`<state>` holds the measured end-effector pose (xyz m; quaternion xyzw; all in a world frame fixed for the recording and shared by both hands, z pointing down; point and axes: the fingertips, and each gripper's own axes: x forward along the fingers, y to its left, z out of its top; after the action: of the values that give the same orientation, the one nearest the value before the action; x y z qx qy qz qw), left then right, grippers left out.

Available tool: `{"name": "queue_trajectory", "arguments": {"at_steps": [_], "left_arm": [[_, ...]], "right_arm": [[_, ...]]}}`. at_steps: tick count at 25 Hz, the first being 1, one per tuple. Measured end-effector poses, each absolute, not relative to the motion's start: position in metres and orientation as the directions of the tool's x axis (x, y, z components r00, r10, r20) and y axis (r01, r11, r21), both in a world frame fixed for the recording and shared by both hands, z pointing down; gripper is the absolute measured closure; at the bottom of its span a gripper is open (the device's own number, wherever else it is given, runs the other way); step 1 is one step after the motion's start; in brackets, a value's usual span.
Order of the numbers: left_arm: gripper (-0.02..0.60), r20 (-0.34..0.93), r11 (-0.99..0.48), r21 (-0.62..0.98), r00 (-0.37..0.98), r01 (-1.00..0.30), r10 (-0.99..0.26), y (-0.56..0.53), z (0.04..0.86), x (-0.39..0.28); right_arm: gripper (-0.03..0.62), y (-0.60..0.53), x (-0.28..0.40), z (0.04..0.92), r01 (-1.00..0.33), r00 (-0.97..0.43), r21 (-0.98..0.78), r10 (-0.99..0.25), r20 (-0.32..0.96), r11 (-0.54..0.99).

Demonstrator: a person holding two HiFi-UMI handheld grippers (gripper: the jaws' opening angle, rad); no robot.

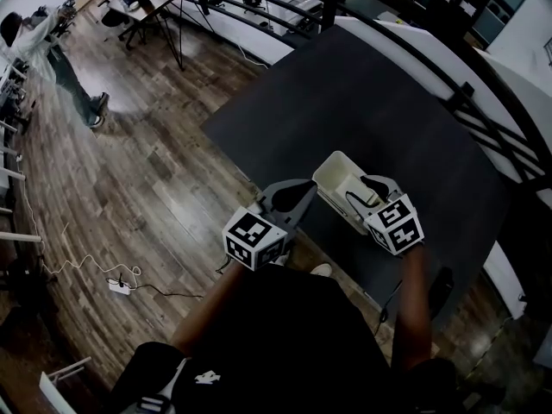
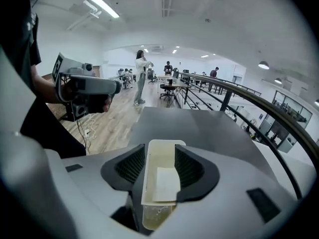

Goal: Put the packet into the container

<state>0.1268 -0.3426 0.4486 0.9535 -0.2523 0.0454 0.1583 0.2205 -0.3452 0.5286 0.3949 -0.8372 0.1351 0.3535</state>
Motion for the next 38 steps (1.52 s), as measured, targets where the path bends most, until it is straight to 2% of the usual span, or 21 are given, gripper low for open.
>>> {"name": "queue_trajectory", "arguments": {"at_steps": [8,18,29,38], "left_arm": [[0.577,0.139,-0.856,0.241,0.889,-0.458,-0.437,-0.337,0.431,0.142],[0.577,0.109,-0.865,0.238,0.897,-0.442,-0.429,-0.334,0.417,0.155],[0.577,0.098,-0.862,0.226,0.891,-0.454,-0.444,-0.333,0.413,0.162],[0.577,0.093,-0.863,0.223,0.891,-0.454,-0.445,-0.331,0.413,0.165]], "right_arm": [[0.589,-0.334,0.217,0.486,-0.811,-0.457,0.059,-0.694,0.557,0.582],[0.591,-0.316,0.204,0.43,-0.831,-0.541,-0.054,-0.78,0.315,0.554],[0.591,-0.313,0.203,0.404,-0.86,-0.501,-0.001,-0.845,0.186,0.51],[0.591,-0.311,0.211,0.406,-0.876,-0.476,-0.016,-0.86,0.182,0.482]]}}
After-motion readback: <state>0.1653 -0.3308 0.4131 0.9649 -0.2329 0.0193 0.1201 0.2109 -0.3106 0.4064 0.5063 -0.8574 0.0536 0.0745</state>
